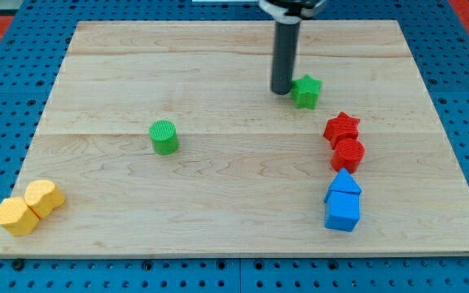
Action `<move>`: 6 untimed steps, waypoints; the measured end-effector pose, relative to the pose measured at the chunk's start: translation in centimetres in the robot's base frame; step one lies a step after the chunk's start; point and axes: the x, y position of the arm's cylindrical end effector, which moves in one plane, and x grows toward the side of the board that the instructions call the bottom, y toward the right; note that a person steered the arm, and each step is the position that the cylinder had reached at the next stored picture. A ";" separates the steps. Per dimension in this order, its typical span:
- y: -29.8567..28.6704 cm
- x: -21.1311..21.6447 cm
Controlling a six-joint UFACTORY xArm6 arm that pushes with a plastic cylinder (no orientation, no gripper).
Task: Nudge the green star right a bit
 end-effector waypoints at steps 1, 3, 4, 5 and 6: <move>6.7 0.9; 1.3 -0.9; 9.2 -5.2; 15.4 -0.7; 14.8 2.5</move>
